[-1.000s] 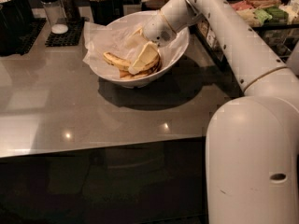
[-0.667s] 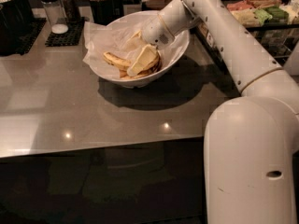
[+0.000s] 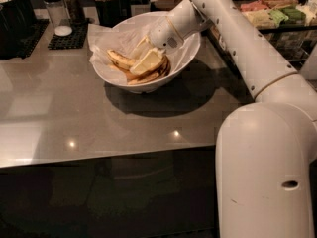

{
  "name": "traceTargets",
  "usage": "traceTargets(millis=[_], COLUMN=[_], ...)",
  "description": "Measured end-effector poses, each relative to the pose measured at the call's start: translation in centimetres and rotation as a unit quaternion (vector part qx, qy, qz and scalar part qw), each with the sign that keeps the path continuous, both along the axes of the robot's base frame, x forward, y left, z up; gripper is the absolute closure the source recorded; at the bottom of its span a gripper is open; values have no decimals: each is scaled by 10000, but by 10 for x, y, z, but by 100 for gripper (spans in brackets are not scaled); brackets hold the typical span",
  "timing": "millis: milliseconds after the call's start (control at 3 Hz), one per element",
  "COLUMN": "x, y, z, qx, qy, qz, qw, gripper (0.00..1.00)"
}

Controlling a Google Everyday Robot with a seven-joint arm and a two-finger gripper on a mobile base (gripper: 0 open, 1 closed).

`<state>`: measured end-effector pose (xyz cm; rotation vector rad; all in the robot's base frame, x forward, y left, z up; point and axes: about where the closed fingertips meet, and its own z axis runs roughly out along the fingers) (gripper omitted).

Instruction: Pick banana from white bowl

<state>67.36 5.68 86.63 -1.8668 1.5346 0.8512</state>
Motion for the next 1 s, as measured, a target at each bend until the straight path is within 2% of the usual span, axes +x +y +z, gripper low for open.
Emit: traceTargets(millis=[333,667,1000], x=[-3,-9,-29], y=[-1,-8,-29], z=[3,19,64], qx=[-6,-146,79], qy=[-15,-45,-261], qz=[-2,-47,-168], qw=[10000,9999,9995], gripper=[91,100,100])
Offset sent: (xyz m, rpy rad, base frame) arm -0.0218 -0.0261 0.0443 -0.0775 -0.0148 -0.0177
